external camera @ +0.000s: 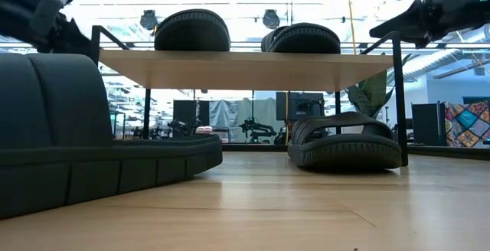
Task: Pick and place slides into the shelf
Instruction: Put the black slide under the shelf
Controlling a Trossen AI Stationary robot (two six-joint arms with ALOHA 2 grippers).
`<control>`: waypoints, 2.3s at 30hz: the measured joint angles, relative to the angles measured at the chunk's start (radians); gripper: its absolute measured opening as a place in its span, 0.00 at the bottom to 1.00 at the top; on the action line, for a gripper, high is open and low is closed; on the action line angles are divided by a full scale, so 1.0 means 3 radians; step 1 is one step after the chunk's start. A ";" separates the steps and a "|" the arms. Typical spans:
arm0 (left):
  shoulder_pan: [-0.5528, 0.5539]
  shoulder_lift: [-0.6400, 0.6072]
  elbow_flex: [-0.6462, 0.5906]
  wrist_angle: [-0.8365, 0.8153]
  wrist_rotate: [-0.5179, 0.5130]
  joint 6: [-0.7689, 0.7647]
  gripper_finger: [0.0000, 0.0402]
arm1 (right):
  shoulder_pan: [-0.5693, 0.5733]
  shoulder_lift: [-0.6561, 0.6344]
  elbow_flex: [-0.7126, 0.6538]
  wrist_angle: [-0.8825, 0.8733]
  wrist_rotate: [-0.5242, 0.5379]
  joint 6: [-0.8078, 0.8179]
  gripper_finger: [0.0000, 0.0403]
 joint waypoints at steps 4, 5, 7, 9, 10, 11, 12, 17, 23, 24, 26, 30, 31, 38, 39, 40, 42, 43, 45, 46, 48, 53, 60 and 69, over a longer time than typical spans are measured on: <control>0.0000 0.0121 0.0000 -0.0094 0.0111 -0.0247 0.00 | 0.0002 -0.0001 0.0028 -0.0030 0.0136 0.0005 0.00; 0.0000 0.0154 0.0000 -0.0081 0.0123 -0.0281 0.00 | 0.0008 -0.0001 0.0047 -0.0055 0.0183 0.0024 0.00; 0.0000 0.0224 0.0000 -0.0074 0.0164 -0.0348 0.00 | 0.0035 -0.0003 0.0087 -0.0163 0.0199 0.0083 0.00; 0.0000 0.0289 0.0000 -0.0032 0.0174 -0.0356 0.00 | 0.0090 -0.0003 0.0128 -0.0299 0.0181 0.0168 0.00; 0.0000 0.0318 0.0000 -0.0002 0.0174 -0.0357 0.00 | 0.0126 -0.0007 0.0149 -0.0386 0.0176 0.0232 0.00; 0.0000 0.0342 0.0000 0.0035 0.0174 -0.0356 0.00 | 0.0167 -0.0011 0.0175 -0.0487 0.0171 0.0306 0.00; 0.0000 0.0360 0.0000 0.0088 0.0175 -0.0346 0.00 | 0.0204 -0.0014 0.0199 -0.0590 0.0170 0.0392 0.00; 0.0000 0.0444 0.0000 0.0308 0.0275 -0.0316 0.00 | 0.0357 -0.0018 0.0239 -0.0869 0.0162 0.0691 0.00; 0.0000 0.0601 0.0000 0.0437 0.0331 -0.0304 0.00 | 0.0434 -0.0018 0.0239 -0.0857 0.0167 0.0652 0.00; 0.0000 0.0623 0.0000 0.0435 0.0283 -0.0293 0.00 | 0.0435 -0.0017 0.0239 -0.0853 0.0167 0.0614 0.00; 0.0000 0.0647 0.0000 0.0435 0.0202 -0.0294 0.00 | 0.0435 -0.0015 0.0239 -0.0851 0.0167 0.0588 0.00; 0.0001 0.0648 0.0000 0.0436 0.0166 -0.0268 0.00 | 0.0436 -0.0012 0.0239 -0.0831 0.0163 0.0492 0.00; 0.0000 0.0648 0.0000 0.0436 0.0115 -0.0255 0.00 | 0.0436 -0.0002 0.0239 -0.0789 0.0162 0.0418 0.00; 0.0001 0.0647 0.0000 0.0434 -0.0190 -0.0104 0.00 | 0.0495 0.0285 0.0239 0.0211 -0.0434 -0.0375 0.00; 0.0001 0.0648 0.0000 0.0434 -0.0189 -0.0088 0.00 | 0.0535 0.0364 0.0239 0.0381 -0.0542 -0.0486 0.00; 0.0001 0.0648 0.0000 0.0430 -0.0188 -0.0078 0.00 | 0.0585 0.0453 0.0239 0.0549 -0.0611 -0.0587 0.00; 0.0001 0.0648 0.0000 0.0424 -0.0188 -0.0077 0.00 | 0.0699 0.0657 0.0274 0.0819 -0.0646 -0.0754 0.00; 0.0001 0.0648 0.0000 0.0413 -0.0188 -0.0073 0.00 | 0.0763 0.0772 0.0339 0.0873 -0.0653 -0.0805 0.00; 0.0001 0.0648 0.0000 0.0409 -0.0188 -0.0053 0.00 | 0.0892 0.1050 0.0545 0.0891 -0.0670 -0.0890 0.00; 0.0001 0.0648 0.0000 0.0410 -0.0188 -0.0044 0.00 | 0.0958 0.1213 0.0667 0.0902 -0.0686 -0.0948 0.00; 0.0000 0.0648 0.0000 0.0409 -0.0187 -0.0036 0.00 | 0.1087 0.1576 0.0936 0.0894 -0.0700 -0.1092 0.00; -0.0168 0.0652 0.0000 0.0479 0.0013 0.0177 0.00 | 0.1311 0.2417 0.1595 0.0570 -0.0231 -0.1251 0.00; -0.0889 0.0894 0.0108 0.0712 -0.0163 0.0390 0.00 | 0.1359 0.2641 0.1770 0.0429 0.0162 -0.1021 0.00; -0.1488 0.1360 0.0306 0.0721 -0.0847 0.0302 0.00 | 0.1205 0.2730 0.1670 0.0687 -0.0479 -0.0776 0.00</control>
